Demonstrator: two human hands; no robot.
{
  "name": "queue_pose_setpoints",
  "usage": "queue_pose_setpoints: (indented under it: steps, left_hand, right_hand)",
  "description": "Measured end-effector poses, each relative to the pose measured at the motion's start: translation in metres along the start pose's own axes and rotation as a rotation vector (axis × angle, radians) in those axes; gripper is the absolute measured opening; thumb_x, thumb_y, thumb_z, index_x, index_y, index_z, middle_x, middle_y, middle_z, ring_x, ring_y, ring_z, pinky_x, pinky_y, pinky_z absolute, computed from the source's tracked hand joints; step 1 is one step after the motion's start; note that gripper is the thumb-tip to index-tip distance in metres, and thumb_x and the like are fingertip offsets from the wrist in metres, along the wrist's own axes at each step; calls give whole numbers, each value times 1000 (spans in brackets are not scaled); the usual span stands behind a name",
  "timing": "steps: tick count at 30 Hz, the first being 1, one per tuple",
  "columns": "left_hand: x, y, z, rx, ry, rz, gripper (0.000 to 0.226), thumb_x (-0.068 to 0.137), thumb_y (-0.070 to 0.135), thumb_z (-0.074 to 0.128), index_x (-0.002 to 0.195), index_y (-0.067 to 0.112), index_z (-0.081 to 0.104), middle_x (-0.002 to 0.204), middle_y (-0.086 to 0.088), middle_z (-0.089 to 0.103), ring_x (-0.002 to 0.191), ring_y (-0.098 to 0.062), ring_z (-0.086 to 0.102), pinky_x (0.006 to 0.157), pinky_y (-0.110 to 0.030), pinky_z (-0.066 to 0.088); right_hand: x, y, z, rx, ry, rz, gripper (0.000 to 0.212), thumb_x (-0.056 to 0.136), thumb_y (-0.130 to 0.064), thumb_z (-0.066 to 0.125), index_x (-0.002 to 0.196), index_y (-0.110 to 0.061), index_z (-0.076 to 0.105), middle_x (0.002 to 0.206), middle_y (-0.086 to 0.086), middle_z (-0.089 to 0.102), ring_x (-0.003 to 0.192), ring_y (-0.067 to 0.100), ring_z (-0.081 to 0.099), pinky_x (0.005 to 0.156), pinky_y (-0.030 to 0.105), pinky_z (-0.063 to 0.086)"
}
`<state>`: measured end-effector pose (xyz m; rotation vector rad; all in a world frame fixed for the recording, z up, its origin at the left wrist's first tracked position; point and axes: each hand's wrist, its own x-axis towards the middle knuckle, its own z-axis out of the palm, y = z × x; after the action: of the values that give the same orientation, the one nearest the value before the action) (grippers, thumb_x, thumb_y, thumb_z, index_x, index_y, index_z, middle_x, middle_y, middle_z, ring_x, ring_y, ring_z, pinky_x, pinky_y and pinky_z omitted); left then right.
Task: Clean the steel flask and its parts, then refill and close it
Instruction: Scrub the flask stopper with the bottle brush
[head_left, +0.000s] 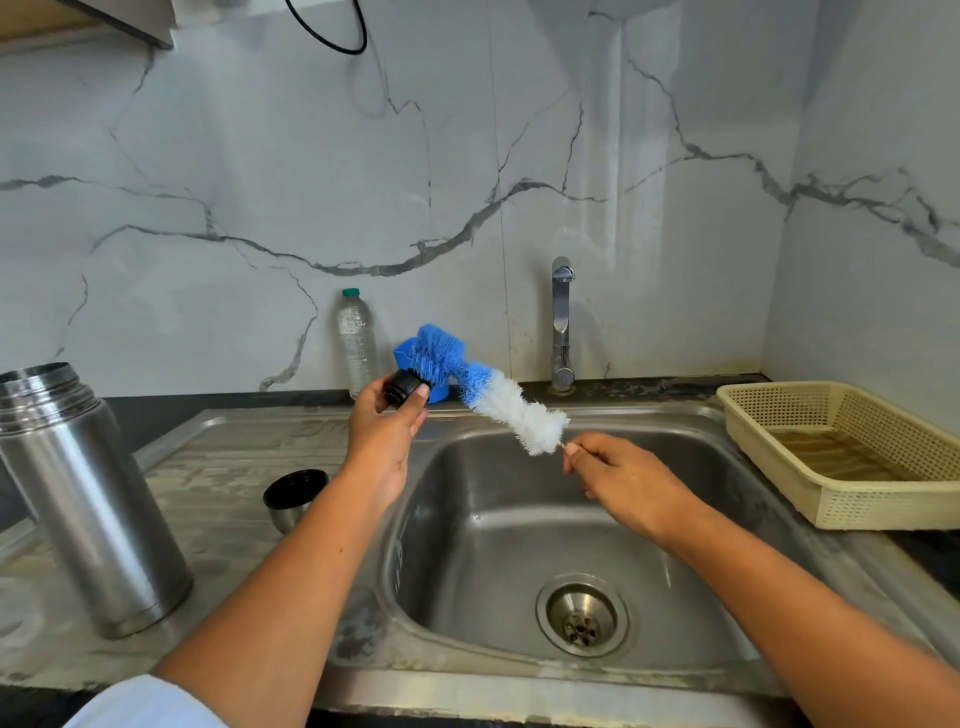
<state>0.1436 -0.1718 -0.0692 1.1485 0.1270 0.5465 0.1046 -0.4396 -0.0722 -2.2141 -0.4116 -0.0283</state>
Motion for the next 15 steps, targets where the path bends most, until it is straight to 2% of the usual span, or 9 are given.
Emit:
queue_pose_setpoints:
  steps: [2,6,9,12,15]
  left_hand:
    - [2,2,-1,-14,-25,8,38,95,3,69,129,12,58,132,-10,65,121,-21,64,102,-29,52]
    - [2,-1,-1,72,-119,24,40,97,6,66,136,7,58,130,-10,68,122,-21,65,95,-26,54]
    - [1,-3,-1,94,-148,29,43,96,5,66,138,5,57,130,-12,68,122,-22,66,93,-25,56]
    - [4,1,-4,28,-100,55,36,97,4,66,132,8,61,126,-7,71,120,-21,67,98,-30,55]
    - [4,1,-4,85,-111,66,39,97,4,66,135,8,60,128,-9,70,121,-22,67,97,-29,56]
  right_hand:
    - [1,1,0,-19,1,-18,28,105,-39,42,88,-29,63,77,1,63,75,18,60,71,33,48]
    - [2,1,2,-105,6,-60,23,106,-38,45,98,-35,66,68,-7,57,59,7,49,58,24,42]
    - [4,2,1,-139,17,-42,22,106,-38,46,106,-37,67,67,-8,58,56,7,48,56,23,42]
    - [2,4,-2,-148,3,-27,21,106,-40,46,107,-41,67,69,-8,62,54,7,49,56,24,45]
    - [1,1,2,-190,-29,-28,24,107,-39,45,109,-36,68,75,-2,66,57,9,50,60,29,47]
